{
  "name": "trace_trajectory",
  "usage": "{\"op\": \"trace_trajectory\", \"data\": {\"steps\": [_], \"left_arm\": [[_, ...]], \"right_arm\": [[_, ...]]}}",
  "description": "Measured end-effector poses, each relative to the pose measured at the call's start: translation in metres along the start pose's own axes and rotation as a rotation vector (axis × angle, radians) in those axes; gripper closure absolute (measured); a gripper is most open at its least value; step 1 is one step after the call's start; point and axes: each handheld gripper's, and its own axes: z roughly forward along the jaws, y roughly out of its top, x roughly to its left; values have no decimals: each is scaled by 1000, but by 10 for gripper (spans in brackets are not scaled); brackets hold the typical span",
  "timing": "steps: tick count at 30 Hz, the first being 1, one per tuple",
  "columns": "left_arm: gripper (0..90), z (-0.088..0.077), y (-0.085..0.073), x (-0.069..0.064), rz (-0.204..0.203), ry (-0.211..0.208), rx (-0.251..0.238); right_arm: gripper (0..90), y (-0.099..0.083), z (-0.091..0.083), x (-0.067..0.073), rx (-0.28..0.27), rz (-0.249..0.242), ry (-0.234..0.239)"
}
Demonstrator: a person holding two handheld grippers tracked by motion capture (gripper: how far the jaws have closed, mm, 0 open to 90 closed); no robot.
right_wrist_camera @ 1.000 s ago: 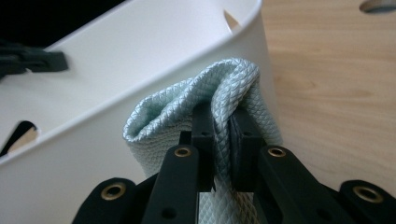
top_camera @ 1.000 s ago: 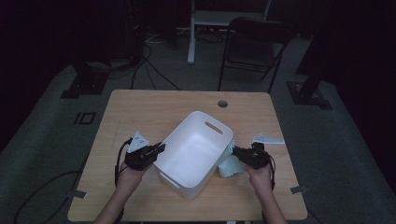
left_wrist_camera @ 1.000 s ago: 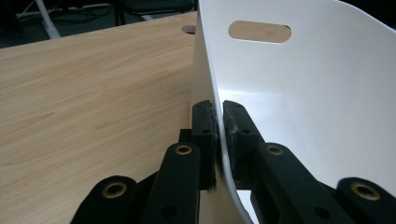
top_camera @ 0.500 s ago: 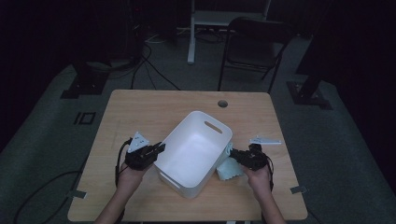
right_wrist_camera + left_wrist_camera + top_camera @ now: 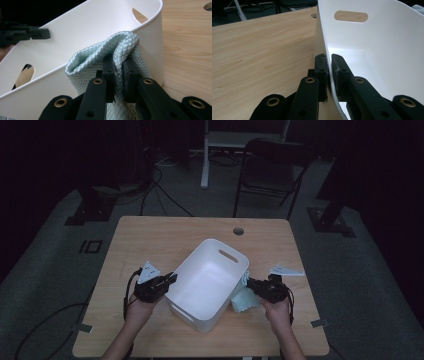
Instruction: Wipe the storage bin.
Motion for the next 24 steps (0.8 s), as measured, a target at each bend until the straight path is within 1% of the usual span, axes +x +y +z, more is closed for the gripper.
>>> {"op": "trace_trajectory", "data": {"steps": [5,10,13,16,19,24], "left_arm": [[838,0,0,-1,-4,0,-3],[838,0,0,-2,6,3,1],[837,0,0,-2,8,2,2],[837,0,0,-2,5,3,2],[837,0,0,-2,3,2,1],[835,0,0,-2,4,3,-2]], "right_arm": [[827,-4,5,-5,18,9,-14],[827,-9,11,-11,36,28,-32],[827,-10,13,-13,44,31,-40],[827,-13,16,-16,54,39,-50],[827,-14,17,-17,57,40,-52],[827,-18,23,-21,75,55,-67]]}}
